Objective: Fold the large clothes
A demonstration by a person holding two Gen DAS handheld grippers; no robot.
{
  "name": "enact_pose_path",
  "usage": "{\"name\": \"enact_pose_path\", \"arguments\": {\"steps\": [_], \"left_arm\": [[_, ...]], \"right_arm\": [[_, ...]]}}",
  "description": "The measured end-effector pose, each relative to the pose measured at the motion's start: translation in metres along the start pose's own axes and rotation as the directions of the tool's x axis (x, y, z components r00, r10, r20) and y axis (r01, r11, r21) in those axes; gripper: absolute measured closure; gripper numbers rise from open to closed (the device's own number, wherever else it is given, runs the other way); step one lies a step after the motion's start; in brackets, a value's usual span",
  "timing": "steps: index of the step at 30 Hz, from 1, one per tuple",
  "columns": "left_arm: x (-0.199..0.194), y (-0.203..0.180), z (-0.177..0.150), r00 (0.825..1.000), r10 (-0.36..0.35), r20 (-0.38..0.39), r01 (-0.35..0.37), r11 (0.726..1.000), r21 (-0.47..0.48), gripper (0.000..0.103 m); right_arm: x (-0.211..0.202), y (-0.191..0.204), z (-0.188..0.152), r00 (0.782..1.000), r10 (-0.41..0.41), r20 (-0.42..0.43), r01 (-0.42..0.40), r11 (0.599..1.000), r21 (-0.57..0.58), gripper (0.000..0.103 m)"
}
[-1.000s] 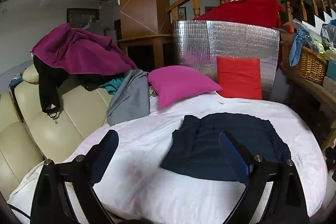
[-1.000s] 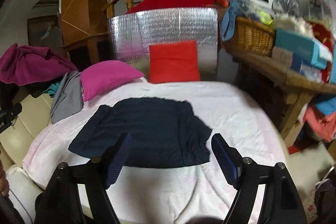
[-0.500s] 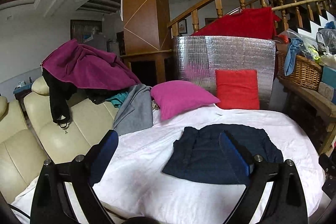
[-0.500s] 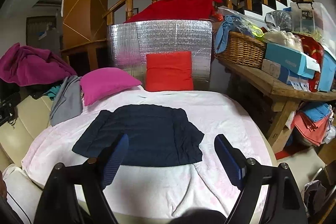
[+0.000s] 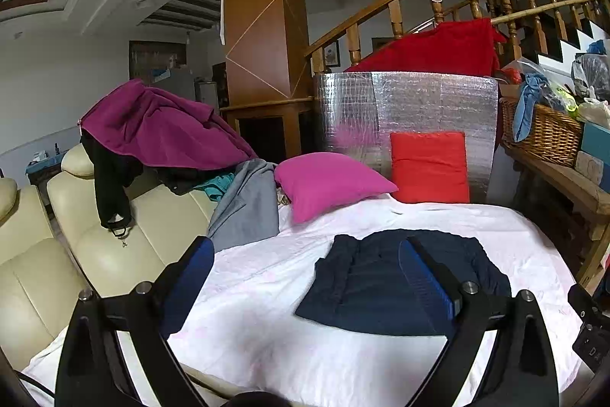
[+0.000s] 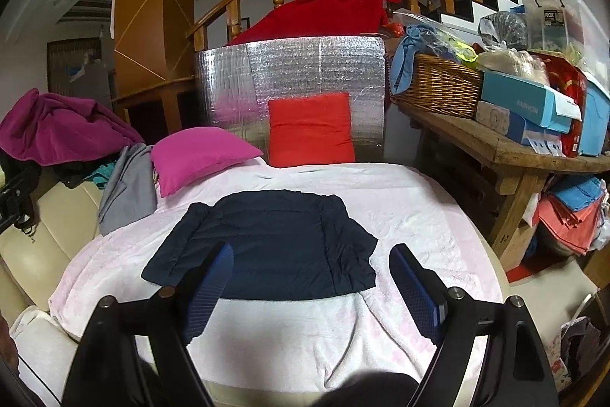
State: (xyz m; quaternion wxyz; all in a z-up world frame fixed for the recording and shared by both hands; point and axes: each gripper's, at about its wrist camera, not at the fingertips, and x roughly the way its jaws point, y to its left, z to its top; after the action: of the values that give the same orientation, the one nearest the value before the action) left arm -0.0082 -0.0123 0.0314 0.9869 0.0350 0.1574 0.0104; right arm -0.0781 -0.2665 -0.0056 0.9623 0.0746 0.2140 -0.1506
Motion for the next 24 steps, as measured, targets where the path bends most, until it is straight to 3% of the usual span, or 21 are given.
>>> {"name": "enact_pose_path", "arguments": {"steps": [24], "left_arm": [[-0.0042,0.0013,-0.0024,1.0,0.001,0.001,-0.001,1.0,0.005,0.005]], "right_arm": [[0.001,-0.0038,0.0025,1.0,0.007,-0.001,-0.007,1.0,0.025,0.016]]}}
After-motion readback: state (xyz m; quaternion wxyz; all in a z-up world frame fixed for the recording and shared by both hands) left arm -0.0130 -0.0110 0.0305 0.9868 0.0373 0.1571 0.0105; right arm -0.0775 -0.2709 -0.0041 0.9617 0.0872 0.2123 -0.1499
